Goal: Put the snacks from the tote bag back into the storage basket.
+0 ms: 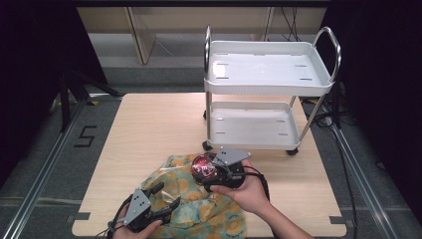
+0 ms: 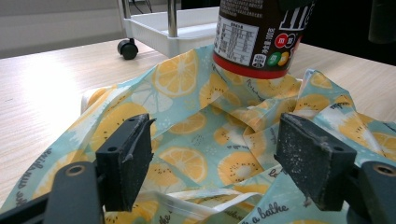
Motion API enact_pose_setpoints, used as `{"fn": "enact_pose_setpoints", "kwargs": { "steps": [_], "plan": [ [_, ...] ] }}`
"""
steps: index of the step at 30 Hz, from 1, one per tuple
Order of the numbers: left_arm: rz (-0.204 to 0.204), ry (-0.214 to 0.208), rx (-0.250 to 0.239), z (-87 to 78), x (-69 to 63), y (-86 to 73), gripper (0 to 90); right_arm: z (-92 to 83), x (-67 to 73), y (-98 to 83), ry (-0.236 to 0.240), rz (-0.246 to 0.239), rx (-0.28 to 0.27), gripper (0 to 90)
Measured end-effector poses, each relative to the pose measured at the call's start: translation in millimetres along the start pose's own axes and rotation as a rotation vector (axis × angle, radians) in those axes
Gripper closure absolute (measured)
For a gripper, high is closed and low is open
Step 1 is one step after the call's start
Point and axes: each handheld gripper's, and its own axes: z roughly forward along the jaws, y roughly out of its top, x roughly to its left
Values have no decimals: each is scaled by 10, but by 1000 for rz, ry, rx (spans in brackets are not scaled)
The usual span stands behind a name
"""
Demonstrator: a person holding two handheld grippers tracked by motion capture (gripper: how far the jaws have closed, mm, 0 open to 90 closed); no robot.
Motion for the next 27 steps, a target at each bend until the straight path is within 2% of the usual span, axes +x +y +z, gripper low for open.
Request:
{"fn": "enact_pose_setpoints", "kwargs": {
  "steps": [2,3,5,6,7,11,23,24,25,27],
  "plan": [
    [2,0,0,1,1,0,265,-4,-5,3,-3,-3,-6,269],
    [3,-1,-1,1,2,1,265,-14,3,4,-8,16,-2,269],
    [4,0,1,1,4,0,265,-25,-25,19,-15,-23,-8,270],
    [0,0,0,1,1,0,265,-25,-25,19,-15,-23,-8,270],
    [-1,0,0,1,1,0,265,-25,-16,18,-8,-1,-9,269],
    [2,-1,0,1,2,0,266,-48,-33,28,-15,7,-8,270],
    [0,-1,-1,0,2,0,266,-79,-66,33,-30,14,-21,270],
    [14,-3,0,0,12,3,266,-79,-66,33,-30,14,-21,270],
    [1,-1,-1,0,3,0,266,-81,-68,34,-29,15,-21,270],
    [5,-3,-1,2,6,0,266,-92,-77,39,-27,12,-14,270]
  ]
}}
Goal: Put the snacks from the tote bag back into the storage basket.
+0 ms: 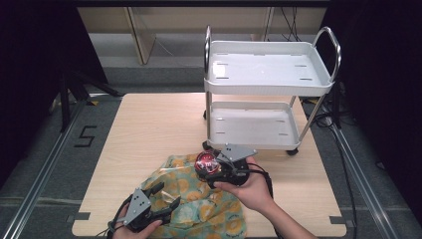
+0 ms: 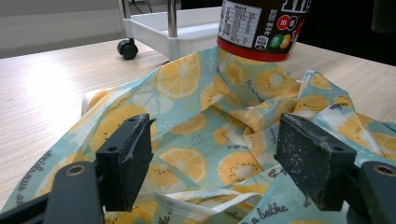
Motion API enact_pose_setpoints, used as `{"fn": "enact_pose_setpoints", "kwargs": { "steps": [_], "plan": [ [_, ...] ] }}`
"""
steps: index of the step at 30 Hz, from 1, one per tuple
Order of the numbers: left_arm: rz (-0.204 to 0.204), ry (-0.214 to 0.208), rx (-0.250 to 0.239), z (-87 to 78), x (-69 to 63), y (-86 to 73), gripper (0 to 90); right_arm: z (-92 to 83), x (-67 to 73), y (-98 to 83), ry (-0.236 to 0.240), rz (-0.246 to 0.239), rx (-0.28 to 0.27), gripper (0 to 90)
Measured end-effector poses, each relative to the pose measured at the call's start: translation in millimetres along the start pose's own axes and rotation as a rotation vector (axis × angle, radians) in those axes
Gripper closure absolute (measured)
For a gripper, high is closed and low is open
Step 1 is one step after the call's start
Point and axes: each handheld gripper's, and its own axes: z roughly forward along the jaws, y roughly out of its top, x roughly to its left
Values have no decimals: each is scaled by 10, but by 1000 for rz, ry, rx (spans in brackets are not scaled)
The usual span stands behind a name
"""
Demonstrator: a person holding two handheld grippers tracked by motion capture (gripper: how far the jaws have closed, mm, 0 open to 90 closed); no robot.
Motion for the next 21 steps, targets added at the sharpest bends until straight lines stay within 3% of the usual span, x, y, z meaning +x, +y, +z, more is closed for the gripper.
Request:
{"fn": "enact_pose_setpoints", "kwargs": {
  "steps": [2,3,4,7,21],
  "plan": [
    [0,-1,-1,1,1,0,266,0,1,3,-7,6,-10,270],
    [14,-3,0,0,11,3,266,-15,-15,14,-9,-16,-8,270],
    [-4,-2,-1,1,0,-1,266,-15,-15,14,-9,-16,-8,270],
    [-4,-2,0,2,1,-1,265,-20,-2,18,-8,12,-13,270],
    [-8,-3,-7,6,0,-6,266,-74,-31,55,-8,21,-23,270]
  ]
}}
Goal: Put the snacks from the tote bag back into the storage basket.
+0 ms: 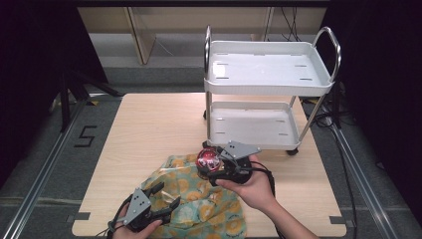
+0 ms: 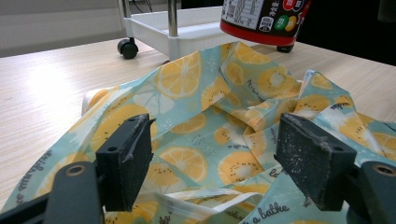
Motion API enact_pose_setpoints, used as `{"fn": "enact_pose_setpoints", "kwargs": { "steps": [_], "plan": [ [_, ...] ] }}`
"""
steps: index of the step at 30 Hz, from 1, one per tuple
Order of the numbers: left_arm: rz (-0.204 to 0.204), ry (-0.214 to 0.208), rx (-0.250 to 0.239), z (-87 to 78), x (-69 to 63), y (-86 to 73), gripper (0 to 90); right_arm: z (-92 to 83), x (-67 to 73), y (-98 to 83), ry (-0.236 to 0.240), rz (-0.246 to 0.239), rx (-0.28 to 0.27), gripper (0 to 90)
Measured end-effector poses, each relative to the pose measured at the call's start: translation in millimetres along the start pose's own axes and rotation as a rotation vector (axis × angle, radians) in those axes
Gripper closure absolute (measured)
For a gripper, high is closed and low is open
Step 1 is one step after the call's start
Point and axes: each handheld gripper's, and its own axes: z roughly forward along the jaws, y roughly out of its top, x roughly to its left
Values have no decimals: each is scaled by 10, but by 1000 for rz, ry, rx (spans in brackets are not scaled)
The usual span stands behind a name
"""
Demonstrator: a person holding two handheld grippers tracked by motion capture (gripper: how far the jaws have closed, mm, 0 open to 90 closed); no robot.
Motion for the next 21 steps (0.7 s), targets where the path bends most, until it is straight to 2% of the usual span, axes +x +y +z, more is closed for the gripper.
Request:
{"fn": "enact_pose_setpoints", "kwargs": {
  "steps": [1,2,3,4,5,11,13,14,21],
  "plan": [
    [-7,1,1,0,-4,-2,266,0,1,1,3,2,1,270],
    [8,0,7,-2,6,1,266,-6,8,3,9,18,8,270],
    [15,1,13,-5,11,6,266,-2,2,3,-8,6,-12,270],
    [-10,-1,-7,6,-7,-3,266,-11,-1,7,-6,4,-6,270],
    [-13,-1,-5,5,-10,-4,266,-17,-4,10,-2,7,-5,270],
    [-2,2,1,-1,-1,-2,266,-38,-19,20,-12,14,-13,270],
    [5,3,7,-3,3,1,265,-39,-27,22,-2,19,-11,270],
    [0,2,5,-3,0,1,265,-50,-37,23,-22,5,-16,270],
    [-1,2,0,-1,0,-2,266,-68,-62,24,-16,20,-6,270]
  ]
}}
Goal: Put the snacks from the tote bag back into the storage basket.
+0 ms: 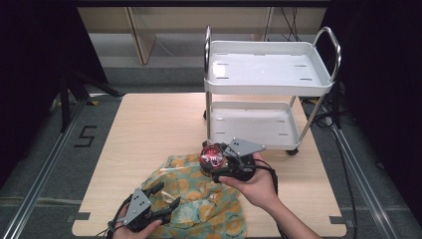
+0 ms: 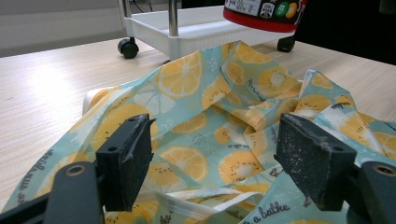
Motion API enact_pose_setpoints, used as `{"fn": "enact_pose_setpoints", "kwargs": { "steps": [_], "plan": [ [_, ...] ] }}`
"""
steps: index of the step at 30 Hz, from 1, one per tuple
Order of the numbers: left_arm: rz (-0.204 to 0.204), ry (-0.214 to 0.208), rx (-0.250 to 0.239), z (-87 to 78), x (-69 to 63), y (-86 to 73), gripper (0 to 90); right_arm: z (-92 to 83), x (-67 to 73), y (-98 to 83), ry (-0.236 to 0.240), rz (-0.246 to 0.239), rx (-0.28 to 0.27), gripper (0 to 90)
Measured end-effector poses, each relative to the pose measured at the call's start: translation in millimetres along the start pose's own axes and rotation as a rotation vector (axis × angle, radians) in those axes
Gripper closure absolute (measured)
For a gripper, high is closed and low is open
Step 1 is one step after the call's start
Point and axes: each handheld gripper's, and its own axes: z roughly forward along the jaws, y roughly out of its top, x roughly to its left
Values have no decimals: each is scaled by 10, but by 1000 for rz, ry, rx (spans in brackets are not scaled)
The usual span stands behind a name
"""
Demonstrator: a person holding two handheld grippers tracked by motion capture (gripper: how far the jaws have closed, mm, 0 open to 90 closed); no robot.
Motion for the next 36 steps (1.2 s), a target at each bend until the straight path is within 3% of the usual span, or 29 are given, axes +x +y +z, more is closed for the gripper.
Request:
{"fn": "enact_pose_setpoints", "kwargs": {
  "steps": [8,13,15,19,21,23,26,32,34,36],
  "plan": [
    [-6,5,2,-3,-4,0,266,-21,-39,6,-21,-16,-14,270],
    [19,1,10,-5,11,8,266,-37,-62,4,-32,-15,-10,270],
    [-2,2,0,-1,-2,1,266,-39,-66,3,-31,-12,-10,270],
    [-5,4,3,-3,-3,1,266,-39,-71,2,-39,-8,-11,270],
    [15,2,10,-6,10,6,266,-40,-81,1,-45,-15,-17,270],
    [-2,5,10,-6,-2,4,266,-49,-77,3,-28,8,-1,270],
    [3,3,9,-4,1,5,266,-52,-95,2,-58,-9,-20,270],
    [-1,6,9,-6,-2,4,266,-68,-109,9,-41,9,-11,270],
    [-1,6,9,-6,-2,4,266,-74,-122,10,-72,-10,-27,270],
    [-3,6,8,-6,-2,4,266,-71,-121,10,-62,1,-26,270]
  ]
}}
